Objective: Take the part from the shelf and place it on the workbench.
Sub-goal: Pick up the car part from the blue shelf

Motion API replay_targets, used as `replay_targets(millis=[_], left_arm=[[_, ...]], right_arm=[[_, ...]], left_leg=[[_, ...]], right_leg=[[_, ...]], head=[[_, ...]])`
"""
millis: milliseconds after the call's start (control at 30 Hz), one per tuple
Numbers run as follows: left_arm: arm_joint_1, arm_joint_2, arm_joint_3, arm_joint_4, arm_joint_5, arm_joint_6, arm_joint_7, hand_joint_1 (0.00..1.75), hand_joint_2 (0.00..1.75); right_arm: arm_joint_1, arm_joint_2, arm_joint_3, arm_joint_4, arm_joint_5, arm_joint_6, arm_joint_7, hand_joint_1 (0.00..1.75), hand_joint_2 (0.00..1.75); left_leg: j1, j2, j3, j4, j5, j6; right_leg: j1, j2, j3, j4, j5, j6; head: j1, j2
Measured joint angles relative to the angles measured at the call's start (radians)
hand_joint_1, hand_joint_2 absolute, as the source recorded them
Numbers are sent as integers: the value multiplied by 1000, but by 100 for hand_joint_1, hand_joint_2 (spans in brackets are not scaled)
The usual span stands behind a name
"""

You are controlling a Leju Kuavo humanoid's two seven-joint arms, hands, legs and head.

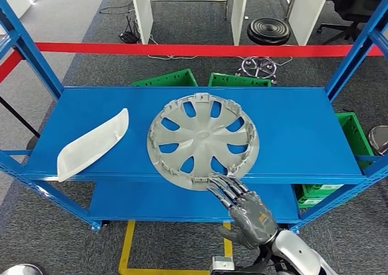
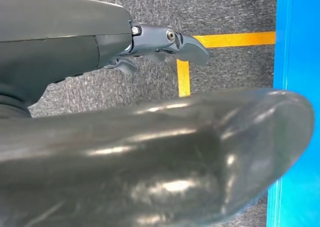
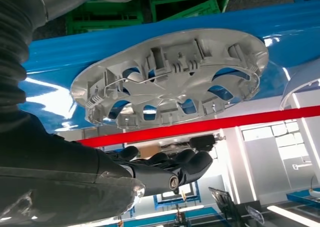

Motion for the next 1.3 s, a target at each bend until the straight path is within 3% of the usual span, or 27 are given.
replay_targets(millis=[133,200,300,333,367,400,467,500,567,633,667,733,767,833,867,900,933,1000,1067,1133,1267,1300], left_arm=[[-7,0,10,6,-3,-2,-6,0,0],[-9,-1,13,8,-9,-3,-13,0,0],[-12,-2,19,14,-20,-5,-20,0,0],[-13,-2,21,17,-23,-6,-22,0,0],[-14,-2,24,20,-27,-8,-24,0,0],[-14,-2,28,23,-31,-9,-26,0,0],[-15,-2,33,28,-38,-10,-31,0,0],[-16,-1,36,29,-42,-10,-33,0,0],[-21,1,41,32,-50,-11,-36,0,0],[-25,3,43,33,-55,-12,-36,0,0],[-28,3,44,34,-57,-12,-35,0,0],[-34,5,47,35,-62,-11,-34,0,0],[-36,6,50,36,-64,-11,-34,0,0],[-39,6,57,40,-77,-9,-34,0,0],[-40,6,60,44,-86,-3,-36,0,0],[-41,6,58,52,-94,11,-39,0,0],[-42,6,52,63,-98,29,-42,0,0],[-41,6,33,90,-88,69,-46,0,0],[-37,5,12,111,-65,89,-41,0,0],[-33,5,-13,121,-40,93,-31,0,0],[-32,5,-53,125,-16,90,-18,0,0],[-31,5,-59,126,-13,89,-17,0,0]], right_arm=[[-8,3,8,8,4,5,2,0,175],[-12,3,12,12,5,7,3,0,175],[-19,4,20,20,7,13,6,0,175],[-19,5,23,24,7,15,6,0,175],[-20,5,26,29,7,17,7,0,175],[-20,5,30,33,7,19,7,0,175],[-22,5,36,40,7,22,7,0,175],[-23,5,39,44,7,24,8,0,175],[-27,7,46,53,8,29,10,0,175],[-31,9,51,60,10,35,15,0,175],[-34,12,52,63,12,38,17,0,175],[-42,18,54,69,15,44,22,0,175],[-45,21,55,74,16,48,25,0,175],[-56,27,59,90,10,59,30,0,175],[-65,31,62,103,7,64,35,0,175],[-74,36,64,115,6,69,42,0,175],[-81,42,65,126,8,71,49,0,175],[-86,54,67,137,20,74,63,0,175],[-94,60,73,148,17,79,61,0,175],[-113,62,81,169,-2,85,50,0,175],[-154,64,90,221,-20,90,35,0,175],[-161,66,92,233,-19,90,35,0,175]], left_leg=[[-2,0,1,-10,1,21],[4,0,9,-16,1,30],[8,1,22,-17,-6,32],[9,1,27,-16,-10,30],[11,1,35,-16,-17,26],[14,1,46,-16,-25,22],[21,0,73,-16,-47,11],[24,0,85,-15,-59,3],[25,0,96,-17,-77,-13],[24,0,95,-13,-76,-25],[24,0,85,9,-64,-31],[25,1,23,111,-48,-42],[25,2,-21,176,-59,-47],[26,2,-104,272,-128,-51],[26,2,-135,290,-155,-51],[26,2,-155,284,-159,-50],[26,2,-163,253,-132,-48],[29,3,-158,140,-6,-47],[31,7,-157,51,90,-44],[32,10,-160,29,112,-39],[32,3,-153,27,116,-33],[31,2,-151,27,113,-29]], right_leg=[[-4,0,-5,10,13,17],[-4,-2,-26,46,0,24],[-7,-4,-117,206,-70,28],[-9,-4,-149,257,-83,31],[-10,-5,-168,277,-78,35],[-11,-5,-168,261,-57,39],[-14,-9,-125,143,15,47],[-14,-10,-102,86,33,47],[-12,-9,-77,33,37,31],[-9,-4,-69,36,21,6],[-11,-3,-64,34,18,0],[-16,-2,-46,25,8,-9],[-17,-3,-34,18,3,-12],[-17,-2,-7,6,-10,-17],[-18,0,7,2,-17,-19],[-18,2,20,-1,-26,-20],[-19,4,33,-2,-34,-19],[-19,6,57,-1,-52,-13],[-14,10,64,3,-71,-2],[-10,13,65,4,-86,4],[-9,10,79,-9,-90,-27],[-9,8,84,-14,-90,-29]], head=[[-1,0],[4,0],[10,0],[10,0],[10,0],[10,0],[11,0],[13,0],[15,0],[14,0],[12,0],[8,0],[5,0],[3,0],[2,0],[2,0],[2,0],[1,0],[-1,0],[-2,0],[3,0],[3,0]])
